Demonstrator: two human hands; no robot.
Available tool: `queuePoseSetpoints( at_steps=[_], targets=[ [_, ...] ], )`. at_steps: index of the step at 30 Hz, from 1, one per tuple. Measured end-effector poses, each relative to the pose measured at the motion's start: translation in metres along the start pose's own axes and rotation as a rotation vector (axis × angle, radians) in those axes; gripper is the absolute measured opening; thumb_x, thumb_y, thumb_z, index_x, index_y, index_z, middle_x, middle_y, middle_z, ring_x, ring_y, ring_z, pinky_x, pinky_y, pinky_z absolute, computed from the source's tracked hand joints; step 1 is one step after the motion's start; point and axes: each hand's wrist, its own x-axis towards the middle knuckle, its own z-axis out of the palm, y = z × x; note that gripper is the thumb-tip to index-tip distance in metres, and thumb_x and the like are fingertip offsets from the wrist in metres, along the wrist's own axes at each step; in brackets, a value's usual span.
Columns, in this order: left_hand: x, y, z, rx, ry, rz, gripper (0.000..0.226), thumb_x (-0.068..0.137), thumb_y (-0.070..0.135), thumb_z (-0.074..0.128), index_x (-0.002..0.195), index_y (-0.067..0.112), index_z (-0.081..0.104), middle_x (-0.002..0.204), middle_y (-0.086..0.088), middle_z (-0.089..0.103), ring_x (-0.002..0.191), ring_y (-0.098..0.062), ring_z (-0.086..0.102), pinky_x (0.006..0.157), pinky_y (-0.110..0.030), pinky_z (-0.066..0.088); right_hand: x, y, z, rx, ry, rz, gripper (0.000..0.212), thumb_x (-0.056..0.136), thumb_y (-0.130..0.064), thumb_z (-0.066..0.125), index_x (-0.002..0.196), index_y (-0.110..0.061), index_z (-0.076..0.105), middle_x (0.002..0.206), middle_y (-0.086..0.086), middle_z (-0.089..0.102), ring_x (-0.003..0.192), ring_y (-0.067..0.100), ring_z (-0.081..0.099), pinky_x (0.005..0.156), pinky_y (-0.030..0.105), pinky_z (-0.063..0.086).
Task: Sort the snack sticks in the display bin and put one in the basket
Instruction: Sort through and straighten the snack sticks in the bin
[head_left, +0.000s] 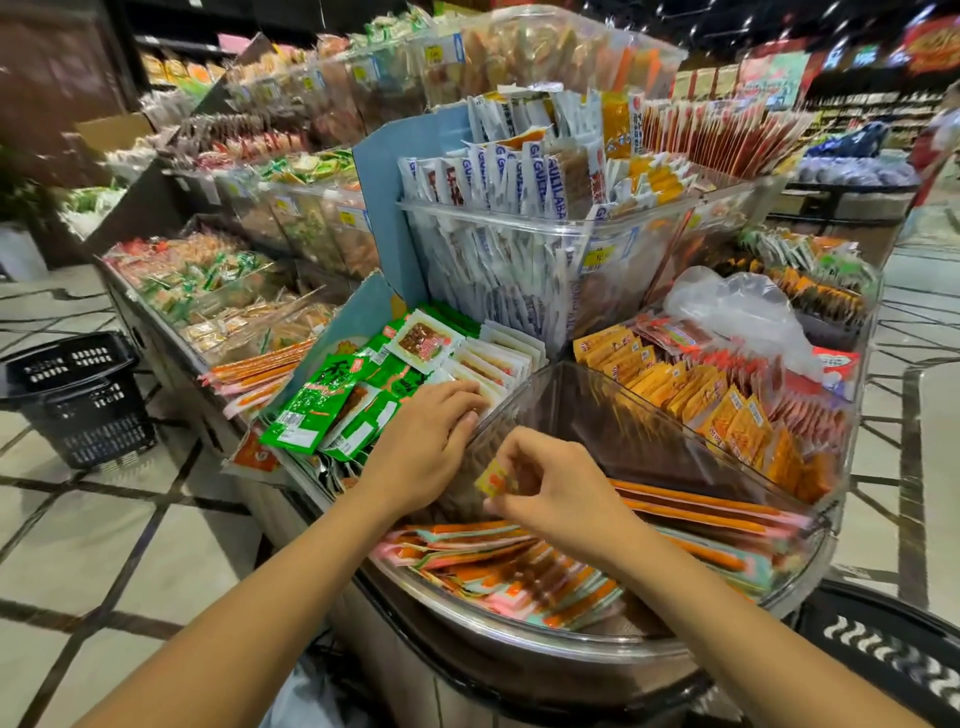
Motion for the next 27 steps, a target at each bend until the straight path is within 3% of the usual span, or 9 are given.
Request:
queuePoseSetpoints(
  at_steps=[2, 4, 7, 9, 11, 14, 18, 22, 27],
  targets=[
    [-0.001, 0.002, 0.000, 0.011, 0.001, 0.007, 0.028, 0.105, 0.023, 0.049, 0.125, 0.018, 0.067, 0.136, 0.006, 0.058, 0.128, -0.011, 0.046, 0.108, -0.027, 0.034, -0.001, -0.008, -0.015, 0.138, 0.135, 0.024, 0.026, 0.075, -0.010, 0.083, 0.081, -0.018, 0.059, 0.077, 0.005, 0.068, 0.070, 0.022, 0.061, 0.069, 0.042, 0.051],
    [-0.001, 0.003, -0.001, 0.022, 0.000, 0.007, 0.028, 0.105, 0.025, 0.049, 0.126, 0.018, 0.067, 0.136, 0.007, 0.058, 0.128, -0.011, 0.046, 0.108, -0.025, 0.033, 0.000, -0.016, -0.034, 0.194, 0.257, 0.015, 0.025, 0.077, -0.018, 0.083, 0.081, -0.020, 0.058, 0.078, 0.007, 0.068, 0.073, 0.031, 0.064, 0.070, 0.049, 0.053],
    [-0.001, 0.004, -0.002, 0.051, -0.016, 0.004, 0.029, 0.104, 0.032, 0.049, 0.124, 0.019, 0.067, 0.134, 0.007, 0.058, 0.126, -0.012, 0.048, 0.107, -0.029, 0.038, 0.000, -0.027, -0.066, 0.196, 0.384, 0.011, 0.020, 0.089, -0.027, 0.076, 0.082, -0.027, 0.057, 0.078, 0.002, 0.074, 0.062, 0.025, 0.069, 0.059, 0.040, 0.054],
    [0.001, 0.012, -0.005, 0.107, -0.006, 0.031, 0.040, 0.101, 0.044, 0.041, 0.117, 0.019, 0.069, 0.126, 0.006, 0.062, 0.118, -0.015, 0.054, 0.102, -0.033, 0.046, -0.003, -0.035, -0.085, 0.252, 0.428, 0.032, 0.015, 0.096, -0.024, 0.067, 0.088, -0.017, 0.057, 0.078, 0.004, 0.076, 0.054, 0.028, 0.069, 0.051, 0.032, 0.049],
    [0.003, 0.028, -0.006, 0.121, 0.058, 0.079, 0.044, 0.098, 0.047, 0.038, 0.110, 0.020, 0.070, 0.119, 0.005, 0.066, 0.112, -0.016, 0.058, 0.098, -0.040, 0.050, -0.007, -0.040, -0.098, 0.281, 0.454, 0.053, 0.019, 0.099, -0.024, 0.062, 0.089, -0.009, 0.056, 0.072, 0.005, 0.074, 0.053, 0.032, 0.069, 0.046, 0.033, 0.048],
    [-0.004, 0.074, 0.001, -0.060, 0.078, 0.107, 0.040, 0.097, 0.053, 0.041, 0.108, 0.026, 0.069, 0.110, 0.011, 0.067, 0.106, -0.009, 0.059, 0.093, -0.032, 0.048, -0.012, -0.042, -0.109, 0.293, 0.505, 0.074, 0.023, 0.099, -0.025, 0.062, 0.086, -0.007, 0.057, 0.060, 0.005, 0.067, 0.051, 0.033, 0.067, 0.048, 0.036, 0.048],
    [-0.026, 0.106, 0.028, -0.158, -0.022, 0.083, 0.028, 0.088, 0.066, 0.053, 0.098, 0.040, 0.060, 0.081, 0.028, 0.060, 0.081, 0.008, 0.056, 0.069, -0.010, 0.040, -0.020, -0.043, -0.116, 0.316, 0.547, 0.075, 0.028, 0.097, -0.025, 0.065, 0.083, -0.002, 0.059, 0.058, 0.020, 0.057, 0.048, 0.032, 0.066, 0.047, 0.036, 0.052],
    [-0.029, 0.097, 0.041, -0.250, -0.038, 0.015, 0.024, 0.087, 0.059, 0.060, 0.090, 0.035, 0.057, 0.069, 0.013, 0.061, 0.067, -0.007, 0.058, 0.062, -0.024, 0.044, -0.023, -0.046, -0.121, 0.233, 0.573, 0.070, 0.031, 0.100, -0.028, 0.060, 0.083, -0.004, 0.067, 0.066, 0.021, 0.063, 0.047, 0.026, 0.063, 0.046, 0.030, 0.050],
    [-0.032, 0.093, 0.043, -0.216, -0.061, 0.014, 0.022, 0.089, 0.057, 0.060, 0.089, 0.036, 0.053, 0.065, 0.016, 0.056, 0.065, -0.005, 0.055, 0.059, -0.021, 0.038, -0.018, -0.042, -0.128, 0.127, 0.582, 0.101, 0.022, 0.101, -0.022, 0.058, 0.084, -0.016, 0.070, 0.074, 0.005, 0.072, 0.055, 0.026, 0.069, 0.052, 0.028, 0.051]
  ],
)
